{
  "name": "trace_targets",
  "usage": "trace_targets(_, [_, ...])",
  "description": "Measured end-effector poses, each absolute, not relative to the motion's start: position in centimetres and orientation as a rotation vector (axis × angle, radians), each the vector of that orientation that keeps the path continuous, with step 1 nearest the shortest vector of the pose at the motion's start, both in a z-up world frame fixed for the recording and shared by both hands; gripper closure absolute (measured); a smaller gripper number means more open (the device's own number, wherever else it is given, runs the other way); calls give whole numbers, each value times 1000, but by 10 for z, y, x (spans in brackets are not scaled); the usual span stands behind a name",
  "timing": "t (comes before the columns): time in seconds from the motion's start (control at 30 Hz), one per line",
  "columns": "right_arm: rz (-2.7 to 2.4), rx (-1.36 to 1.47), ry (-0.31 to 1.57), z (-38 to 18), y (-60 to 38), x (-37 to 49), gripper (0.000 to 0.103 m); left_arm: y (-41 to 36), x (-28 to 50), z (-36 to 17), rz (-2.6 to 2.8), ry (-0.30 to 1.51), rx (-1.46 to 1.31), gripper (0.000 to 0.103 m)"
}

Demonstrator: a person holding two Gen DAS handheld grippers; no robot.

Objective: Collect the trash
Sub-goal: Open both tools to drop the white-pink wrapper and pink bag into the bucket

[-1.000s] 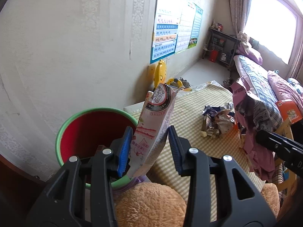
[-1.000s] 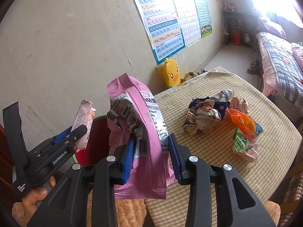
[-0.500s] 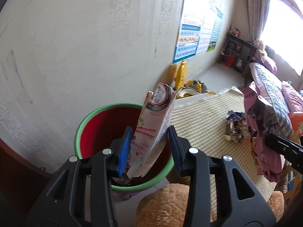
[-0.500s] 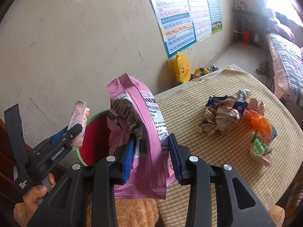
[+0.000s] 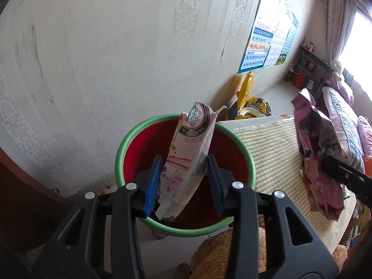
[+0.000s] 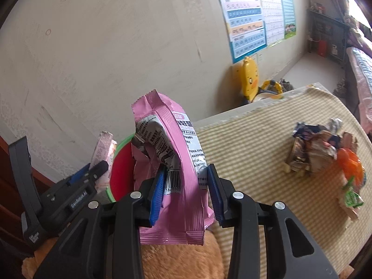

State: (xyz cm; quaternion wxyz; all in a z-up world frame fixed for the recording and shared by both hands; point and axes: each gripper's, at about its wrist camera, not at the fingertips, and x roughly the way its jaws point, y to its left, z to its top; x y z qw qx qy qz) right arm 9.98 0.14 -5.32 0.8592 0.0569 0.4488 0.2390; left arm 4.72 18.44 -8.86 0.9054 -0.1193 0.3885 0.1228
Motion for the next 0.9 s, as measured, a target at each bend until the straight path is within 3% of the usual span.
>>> trace_targets(0.7, [535, 122, 1048, -88, 51, 130, 68, 207, 51, -126, 263, 902, -356, 65])
trace_targets(0.9, [539, 151, 1035, -90, 51, 133, 57, 214, 52, -131, 281, 906, -394, 47])
